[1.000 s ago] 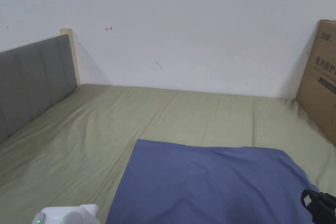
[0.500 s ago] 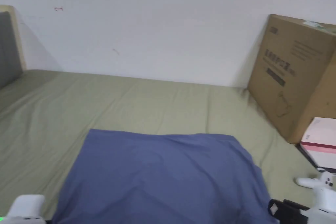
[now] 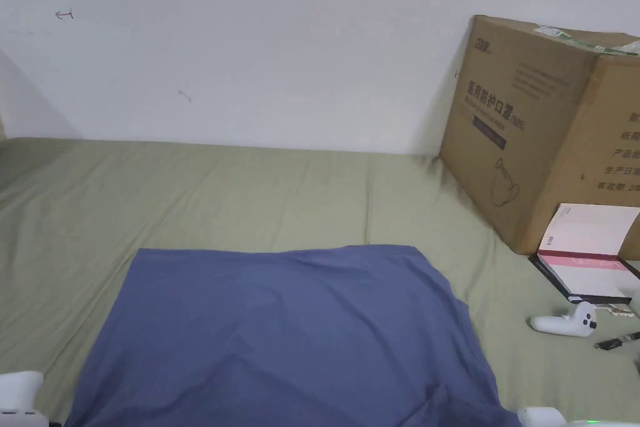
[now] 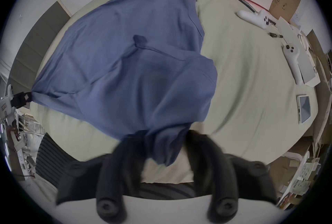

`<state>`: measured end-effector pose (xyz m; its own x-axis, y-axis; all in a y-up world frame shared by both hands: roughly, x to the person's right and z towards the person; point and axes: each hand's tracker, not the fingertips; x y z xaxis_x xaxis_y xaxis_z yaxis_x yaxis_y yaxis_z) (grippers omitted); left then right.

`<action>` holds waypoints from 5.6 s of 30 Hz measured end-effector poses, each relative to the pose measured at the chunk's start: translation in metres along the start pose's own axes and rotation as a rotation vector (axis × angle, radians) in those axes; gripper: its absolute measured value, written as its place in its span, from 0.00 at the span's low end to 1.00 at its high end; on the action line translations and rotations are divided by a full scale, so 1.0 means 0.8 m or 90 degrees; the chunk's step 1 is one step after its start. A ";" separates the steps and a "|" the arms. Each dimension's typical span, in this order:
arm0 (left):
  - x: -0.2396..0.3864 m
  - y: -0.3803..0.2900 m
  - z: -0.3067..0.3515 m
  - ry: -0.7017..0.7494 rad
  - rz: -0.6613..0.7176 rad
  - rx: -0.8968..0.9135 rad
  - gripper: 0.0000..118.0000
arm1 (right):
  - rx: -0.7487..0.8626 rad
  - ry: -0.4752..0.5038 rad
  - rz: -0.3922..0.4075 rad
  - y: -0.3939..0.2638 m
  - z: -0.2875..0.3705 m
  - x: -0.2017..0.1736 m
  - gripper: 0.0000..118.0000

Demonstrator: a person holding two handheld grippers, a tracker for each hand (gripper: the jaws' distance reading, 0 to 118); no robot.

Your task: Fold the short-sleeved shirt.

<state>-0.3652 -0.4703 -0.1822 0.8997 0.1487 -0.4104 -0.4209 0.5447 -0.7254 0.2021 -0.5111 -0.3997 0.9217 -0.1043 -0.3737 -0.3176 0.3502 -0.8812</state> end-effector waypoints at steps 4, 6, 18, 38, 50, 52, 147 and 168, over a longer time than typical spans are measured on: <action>-0.005 -0.006 0.000 -0.004 0.002 -0.010 0.04 | 0.050 0.053 -0.008 -0.003 0.019 0.000 0.07; -0.008 -0.009 0.005 -0.016 0.011 -0.014 0.04 | 0.049 0.056 -0.018 -0.004 0.027 0.004 0.07; -0.006 -0.013 0.079 -0.053 0.025 0.020 0.04 | 0.101 0.096 -0.025 -0.015 0.106 0.013 0.07; 0.009 0.218 -0.152 -0.026 0.083 -0.064 0.12 | 0.117 0.077 -0.196 0.283 -0.044 -0.014 0.10; 0.027 0.189 -0.067 -0.091 0.098 0.130 0.87 | 0.366 0.031 -0.139 0.223 0.046 -0.021 0.93; 0.045 0.169 -0.028 -0.105 0.088 0.211 0.87 | 0.444 0.050 -0.107 0.203 0.076 -0.023 0.93; -0.032 0.034 -0.046 -0.060 0.037 -0.200 0.46 | -0.078 0.073 -0.128 0.043 0.017 0.019 0.28; 0.093 0.141 0.091 -0.101 -0.047 0.386 0.00 | 0.579 0.188 0.030 0.129 0.190 -0.130 0.00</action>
<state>-0.3371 -0.3373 -0.2544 0.9498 0.1880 -0.2502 -0.2581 0.9226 -0.2867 0.1078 -0.3224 -0.4075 0.7798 -0.2586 -0.5701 0.0569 0.9362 -0.3469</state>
